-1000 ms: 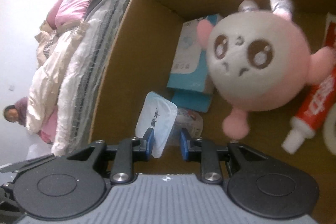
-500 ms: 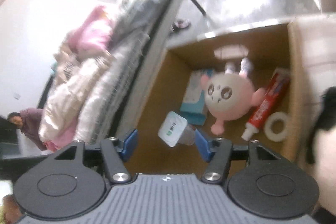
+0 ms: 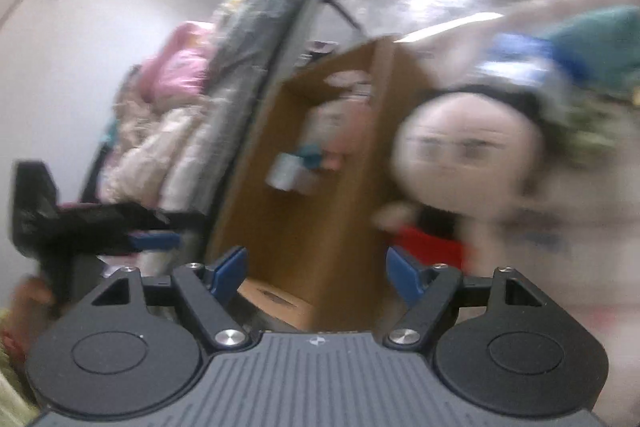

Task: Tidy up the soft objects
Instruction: 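Move both tools back over the mat items, then lower the left tool onto the gold LC box and close it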

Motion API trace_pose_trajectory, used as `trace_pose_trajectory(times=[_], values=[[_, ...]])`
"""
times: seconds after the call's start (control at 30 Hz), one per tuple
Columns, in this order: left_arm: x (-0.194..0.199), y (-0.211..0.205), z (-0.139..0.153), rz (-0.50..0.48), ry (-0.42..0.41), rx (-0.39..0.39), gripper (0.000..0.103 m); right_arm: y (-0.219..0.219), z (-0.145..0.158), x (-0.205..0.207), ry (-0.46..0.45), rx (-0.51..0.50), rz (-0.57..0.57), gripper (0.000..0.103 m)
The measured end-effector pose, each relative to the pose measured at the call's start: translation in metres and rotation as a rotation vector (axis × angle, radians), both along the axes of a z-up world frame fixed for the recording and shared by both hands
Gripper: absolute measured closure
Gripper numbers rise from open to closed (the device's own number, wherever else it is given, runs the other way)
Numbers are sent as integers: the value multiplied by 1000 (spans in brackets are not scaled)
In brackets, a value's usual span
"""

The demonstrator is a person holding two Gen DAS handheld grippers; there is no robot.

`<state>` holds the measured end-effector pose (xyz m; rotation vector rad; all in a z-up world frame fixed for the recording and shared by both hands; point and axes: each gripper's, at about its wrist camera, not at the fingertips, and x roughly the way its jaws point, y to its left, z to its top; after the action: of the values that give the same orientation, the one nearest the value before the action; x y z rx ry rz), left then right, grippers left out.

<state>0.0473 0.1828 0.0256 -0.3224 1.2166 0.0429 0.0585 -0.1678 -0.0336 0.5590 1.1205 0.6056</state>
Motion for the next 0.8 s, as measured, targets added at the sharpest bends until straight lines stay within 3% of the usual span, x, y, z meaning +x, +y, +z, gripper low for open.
trace_pose_trajectory(times=[0.1, 0.23, 0.3, 0.47, 0.63, 0.8], values=[[9, -55, 8, -22, -1, -111, 1, -56, 7, -6, 2, -121, -54, 24], [38, -148, 4, -129, -25, -237, 0, -115, 6, 0, -19, -324, -129, 24], [58, -198, -5, -184, -50, -282, 0, -133, 1, 6, -45, -403, -160, 24], [111, -296, -49, -236, -18, -372, 1, -160, -20, 25, -140, -590, -171, 24], [149, -362, -96, -363, 7, -269, 1, -173, -41, 33, -136, -581, -173, 24], [168, -390, -141, -398, 59, -194, 1, -174, -54, 27, -107, -557, -156, 24]])
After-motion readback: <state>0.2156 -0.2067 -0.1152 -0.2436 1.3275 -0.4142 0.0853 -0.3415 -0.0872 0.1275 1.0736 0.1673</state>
